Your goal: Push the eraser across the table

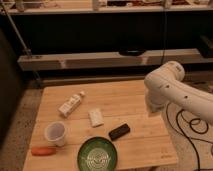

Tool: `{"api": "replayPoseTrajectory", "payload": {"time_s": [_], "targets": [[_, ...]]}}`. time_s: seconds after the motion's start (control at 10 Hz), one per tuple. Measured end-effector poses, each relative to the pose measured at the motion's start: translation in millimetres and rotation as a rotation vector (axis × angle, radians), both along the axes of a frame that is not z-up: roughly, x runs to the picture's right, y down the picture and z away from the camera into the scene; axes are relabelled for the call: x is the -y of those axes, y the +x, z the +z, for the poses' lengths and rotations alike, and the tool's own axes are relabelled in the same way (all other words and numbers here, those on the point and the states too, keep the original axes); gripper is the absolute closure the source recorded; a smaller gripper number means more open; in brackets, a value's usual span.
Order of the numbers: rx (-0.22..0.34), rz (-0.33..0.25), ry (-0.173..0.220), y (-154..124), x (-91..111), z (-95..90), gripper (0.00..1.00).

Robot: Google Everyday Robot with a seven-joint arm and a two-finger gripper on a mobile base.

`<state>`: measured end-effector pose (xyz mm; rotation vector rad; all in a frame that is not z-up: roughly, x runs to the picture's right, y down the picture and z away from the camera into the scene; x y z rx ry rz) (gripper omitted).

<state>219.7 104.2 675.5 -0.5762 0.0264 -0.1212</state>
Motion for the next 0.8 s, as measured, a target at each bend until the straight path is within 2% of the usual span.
{"api": "replayPoseTrajectory", "payload": {"time_s": [0.1,0.2,0.3,0.5,0.6,0.7,0.8], "targets": [[0.044,0.027,-0.022,4.3,-6.4,0.2,0.81],[0.115,0.069,-0.049,4.0,-13.3,0.6,0.81],[0.241,0.151,-0.098,8.0,-32.0,0.1,0.81],[0.376,0.209,-0.156,11.6,-71.6,-3.2,0.81],[0.422,0.183,-0.18,9.6,-93.8,-6.1,0.81],[0.455,0.118,-0.206,2.8,-119.5,-4.5,0.81],[0.469,0.066,-0.224,-3.5,-135.5,0.1,0.81]]}}
